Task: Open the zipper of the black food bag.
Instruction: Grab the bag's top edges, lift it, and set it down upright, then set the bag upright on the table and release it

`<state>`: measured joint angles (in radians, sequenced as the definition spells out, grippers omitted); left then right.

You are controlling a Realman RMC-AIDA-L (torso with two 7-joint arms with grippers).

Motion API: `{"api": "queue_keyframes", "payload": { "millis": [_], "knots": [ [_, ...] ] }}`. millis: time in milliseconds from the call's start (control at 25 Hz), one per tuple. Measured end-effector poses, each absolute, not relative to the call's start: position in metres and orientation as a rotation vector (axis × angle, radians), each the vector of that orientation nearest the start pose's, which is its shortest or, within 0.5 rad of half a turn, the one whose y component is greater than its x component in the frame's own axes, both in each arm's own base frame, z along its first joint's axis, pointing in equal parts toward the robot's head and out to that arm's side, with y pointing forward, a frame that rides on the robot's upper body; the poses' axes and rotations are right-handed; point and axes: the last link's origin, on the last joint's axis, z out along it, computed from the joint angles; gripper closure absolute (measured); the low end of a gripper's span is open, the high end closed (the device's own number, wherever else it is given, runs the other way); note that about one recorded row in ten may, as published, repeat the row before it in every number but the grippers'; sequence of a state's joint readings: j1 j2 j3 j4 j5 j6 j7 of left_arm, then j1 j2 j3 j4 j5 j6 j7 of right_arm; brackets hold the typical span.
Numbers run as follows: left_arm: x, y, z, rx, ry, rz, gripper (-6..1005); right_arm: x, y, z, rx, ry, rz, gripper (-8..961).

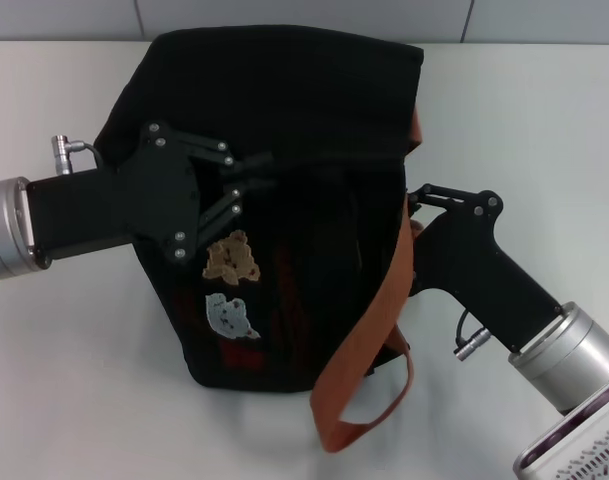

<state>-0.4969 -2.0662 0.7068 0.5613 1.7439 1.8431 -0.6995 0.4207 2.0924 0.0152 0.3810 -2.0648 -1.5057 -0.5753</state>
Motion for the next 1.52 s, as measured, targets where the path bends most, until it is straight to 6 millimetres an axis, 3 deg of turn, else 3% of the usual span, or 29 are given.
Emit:
{"api": "queue_keyframes", "payload": {
  "millis": [280,600,920,1240,1400,1520],
  "knots": [
    [-0.245,0.297,0.028,-2.424,0.228,-1.103,814,0.239,0.244,-0.101,-1.983,-0.389,0.688,955],
    [-0.271,0.288,0.054,-2.195,0.111,-1.097,807,0.264,0.240,-0.094,-1.988,-0.327,0.603,956],
    [-0.284,0.282,0.062,-2.111,0.050,-1.087,799,0.278,0.245,-0.081,-1.937,-0.257,0.567,954],
    [-0.283,0.283,0.061,-2.117,0.054,-1.090,792,0.271,0.259,-0.075,-1.912,-0.167,0.653,949],
    [-0.282,0.284,0.059,-2.113,0.057,-1.093,788,0.265,0.269,-0.069,-1.897,-0.090,0.740,891],
    [-0.292,0.281,0.056,-2.009,-0.039,-1.110,785,0.266,0.279,-0.058,-1.849,0.037,0.823,847]
  ]
}}
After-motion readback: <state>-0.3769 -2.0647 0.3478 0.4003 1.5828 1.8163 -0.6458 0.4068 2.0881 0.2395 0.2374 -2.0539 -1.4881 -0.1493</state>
